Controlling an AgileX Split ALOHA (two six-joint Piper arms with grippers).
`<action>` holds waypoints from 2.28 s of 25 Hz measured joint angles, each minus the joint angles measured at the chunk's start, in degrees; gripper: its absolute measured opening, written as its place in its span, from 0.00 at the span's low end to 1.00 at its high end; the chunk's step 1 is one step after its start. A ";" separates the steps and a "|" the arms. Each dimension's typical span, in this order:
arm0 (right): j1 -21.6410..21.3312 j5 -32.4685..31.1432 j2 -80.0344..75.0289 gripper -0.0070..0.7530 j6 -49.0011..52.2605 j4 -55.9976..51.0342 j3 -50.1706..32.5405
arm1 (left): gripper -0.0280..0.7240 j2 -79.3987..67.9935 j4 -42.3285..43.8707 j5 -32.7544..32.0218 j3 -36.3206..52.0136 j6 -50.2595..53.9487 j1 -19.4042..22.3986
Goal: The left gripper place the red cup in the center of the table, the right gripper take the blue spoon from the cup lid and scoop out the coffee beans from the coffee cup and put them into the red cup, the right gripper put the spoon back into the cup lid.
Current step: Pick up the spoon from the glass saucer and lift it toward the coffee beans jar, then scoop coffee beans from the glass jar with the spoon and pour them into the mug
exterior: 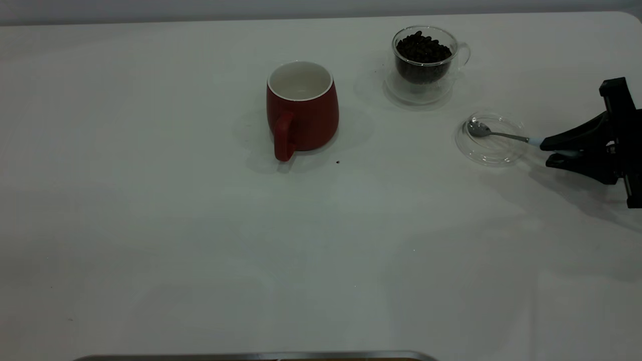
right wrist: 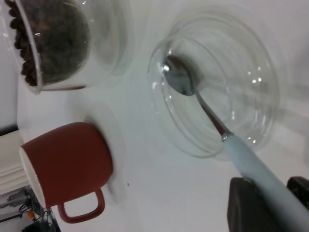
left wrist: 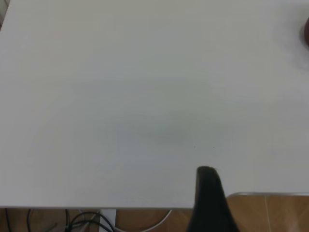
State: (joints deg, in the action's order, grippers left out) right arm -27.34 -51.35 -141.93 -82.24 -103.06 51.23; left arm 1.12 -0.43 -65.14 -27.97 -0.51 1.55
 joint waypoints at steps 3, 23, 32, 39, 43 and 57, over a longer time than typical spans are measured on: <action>0.00 -0.89 0.00 0.24 -0.29 0.00 0.00 | 0.80 0.00 0.00 0.00 0.00 0.00 0.00; 0.00 -0.68 3.83 0.16 -1.61 1.14 -0.31 | 0.80 0.00 0.00 0.00 0.00 0.00 0.00; 0.00 2.00 8.64 0.16 -0.75 2.80 -3.61 | 0.80 0.00 0.00 0.00 0.00 0.11 0.00; 0.00 2.76 14.91 0.16 -0.75 2.99 -7.00 | 0.80 0.00 0.00 0.00 0.00 0.11 0.00; 0.73 1.34 18.76 0.16 -0.56 2.57 -7.48 | 0.80 0.00 0.00 0.00 0.00 0.11 0.00; 12.66 7.10 22.17 0.16 5.10 0.86 1.10 | 0.80 0.00 0.00 0.00 0.00 0.11 0.00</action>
State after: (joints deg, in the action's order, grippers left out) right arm -14.68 -44.24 -119.76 -77.13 -102.21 52.33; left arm 1.12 -0.43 -65.14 -27.97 -0.40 1.55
